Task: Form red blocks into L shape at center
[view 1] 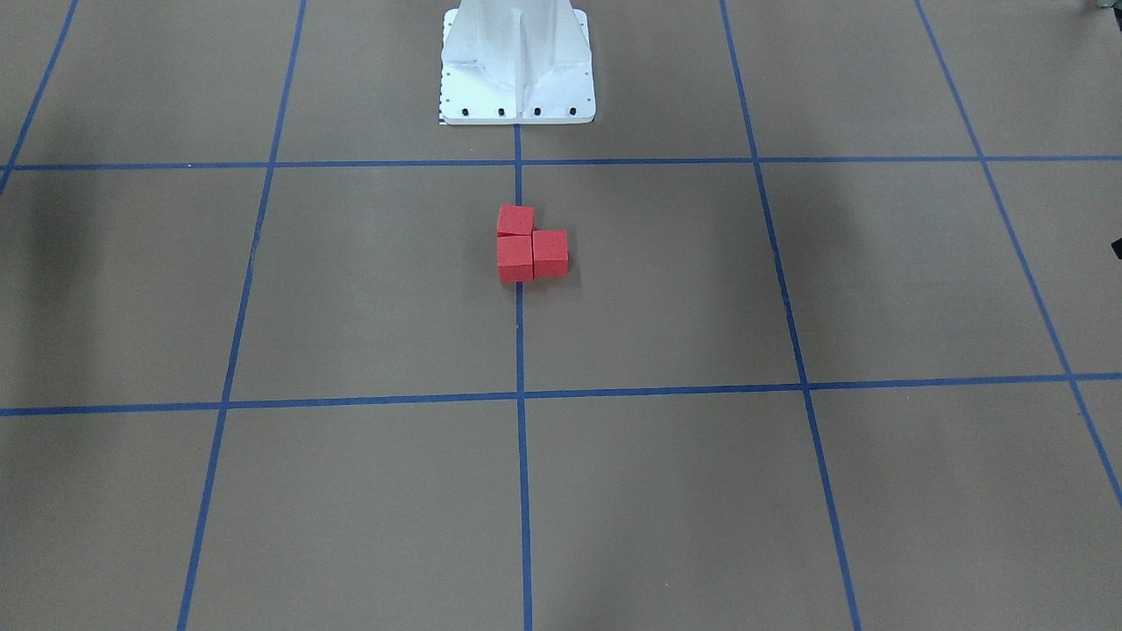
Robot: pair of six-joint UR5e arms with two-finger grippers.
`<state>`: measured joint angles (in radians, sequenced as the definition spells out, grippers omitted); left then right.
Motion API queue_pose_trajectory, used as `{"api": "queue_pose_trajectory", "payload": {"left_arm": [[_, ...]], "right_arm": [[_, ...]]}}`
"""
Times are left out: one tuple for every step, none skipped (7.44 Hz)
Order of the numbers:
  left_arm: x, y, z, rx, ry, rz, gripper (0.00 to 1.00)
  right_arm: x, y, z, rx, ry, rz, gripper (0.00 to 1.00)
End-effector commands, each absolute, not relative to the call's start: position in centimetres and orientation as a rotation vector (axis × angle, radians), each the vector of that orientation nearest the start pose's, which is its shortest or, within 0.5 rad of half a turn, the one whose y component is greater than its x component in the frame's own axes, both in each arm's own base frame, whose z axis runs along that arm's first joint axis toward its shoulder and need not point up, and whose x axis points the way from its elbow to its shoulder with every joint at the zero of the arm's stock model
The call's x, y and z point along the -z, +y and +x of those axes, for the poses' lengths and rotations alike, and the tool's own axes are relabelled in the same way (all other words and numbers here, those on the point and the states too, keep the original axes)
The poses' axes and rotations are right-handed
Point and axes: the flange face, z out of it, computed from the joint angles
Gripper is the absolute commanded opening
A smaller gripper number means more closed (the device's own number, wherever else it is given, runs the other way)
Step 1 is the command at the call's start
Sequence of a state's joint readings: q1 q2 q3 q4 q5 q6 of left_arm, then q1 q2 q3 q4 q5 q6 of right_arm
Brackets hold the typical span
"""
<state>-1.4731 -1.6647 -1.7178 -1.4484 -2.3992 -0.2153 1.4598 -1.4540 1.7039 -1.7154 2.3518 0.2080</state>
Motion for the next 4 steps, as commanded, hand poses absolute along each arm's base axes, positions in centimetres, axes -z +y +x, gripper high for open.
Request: {"api": "queue_pose_trajectory", "payload": {"left_arm": [[-55.62, -51.93, -0.47, 0.054, 0.840, -0.029, 1.00], [-55.41, -51.65, -0.70, 0.056, 0.833, -0.023, 1.00], [-55.81, -51.17, -0.93, 0.061, 0.829, -0.026, 1.00], [-55.37, -51.51, -1.06, 0.069, 0.830, -0.022, 1.00]], "right_arm": [[-54.92, -53.67, 0.00, -0.046, -0.786, -0.031, 0.99], [-55.31, -53.63, -0.23, -0.044, -0.783, -0.039, 0.99], [-55.31, -53.63, -0.33, -0.044, -0.784, -0.041, 0.99], [-55.31, -53.63, -0.33, -0.044, -0.784, -0.041, 0.99]]}}
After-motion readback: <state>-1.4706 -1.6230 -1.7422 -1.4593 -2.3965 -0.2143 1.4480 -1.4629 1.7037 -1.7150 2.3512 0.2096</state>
